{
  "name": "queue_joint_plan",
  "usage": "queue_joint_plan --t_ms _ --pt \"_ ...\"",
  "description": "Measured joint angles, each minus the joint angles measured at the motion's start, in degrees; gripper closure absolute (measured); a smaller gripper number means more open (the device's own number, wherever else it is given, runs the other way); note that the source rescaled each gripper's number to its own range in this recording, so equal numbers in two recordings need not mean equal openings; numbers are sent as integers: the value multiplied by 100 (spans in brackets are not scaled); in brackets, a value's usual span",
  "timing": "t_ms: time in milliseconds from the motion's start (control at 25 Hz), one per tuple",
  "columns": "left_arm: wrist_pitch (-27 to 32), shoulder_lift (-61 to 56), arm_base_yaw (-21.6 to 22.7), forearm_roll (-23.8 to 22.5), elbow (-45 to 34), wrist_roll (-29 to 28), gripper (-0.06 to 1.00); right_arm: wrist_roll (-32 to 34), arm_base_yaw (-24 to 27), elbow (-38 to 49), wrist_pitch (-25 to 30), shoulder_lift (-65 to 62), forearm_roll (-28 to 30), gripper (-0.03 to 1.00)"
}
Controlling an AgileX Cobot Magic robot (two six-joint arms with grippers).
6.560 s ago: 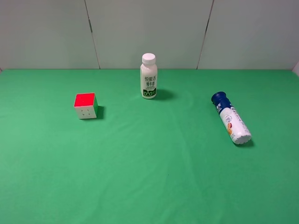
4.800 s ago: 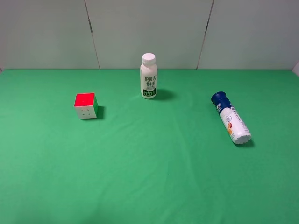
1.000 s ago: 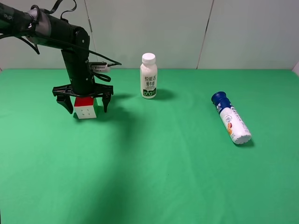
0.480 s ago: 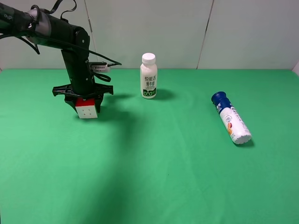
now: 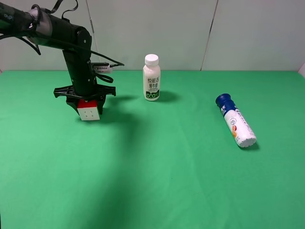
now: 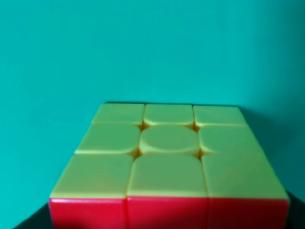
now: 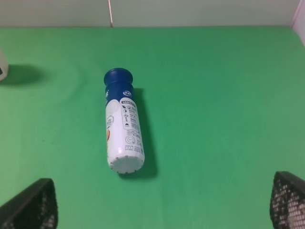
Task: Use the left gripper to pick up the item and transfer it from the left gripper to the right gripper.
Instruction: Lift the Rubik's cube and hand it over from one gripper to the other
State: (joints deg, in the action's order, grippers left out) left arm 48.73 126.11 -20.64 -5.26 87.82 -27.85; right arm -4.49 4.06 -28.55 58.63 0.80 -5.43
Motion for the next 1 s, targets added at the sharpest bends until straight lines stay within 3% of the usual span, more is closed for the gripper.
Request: queue_joint_plan --t_ms 640,1000 --pt "967 -1397 0 37 199 7 94 0 0 0 0 0 0 -3" --pt "1288 -2224 -4 573 199 358 94 0 0 0 0 0 0 -3"
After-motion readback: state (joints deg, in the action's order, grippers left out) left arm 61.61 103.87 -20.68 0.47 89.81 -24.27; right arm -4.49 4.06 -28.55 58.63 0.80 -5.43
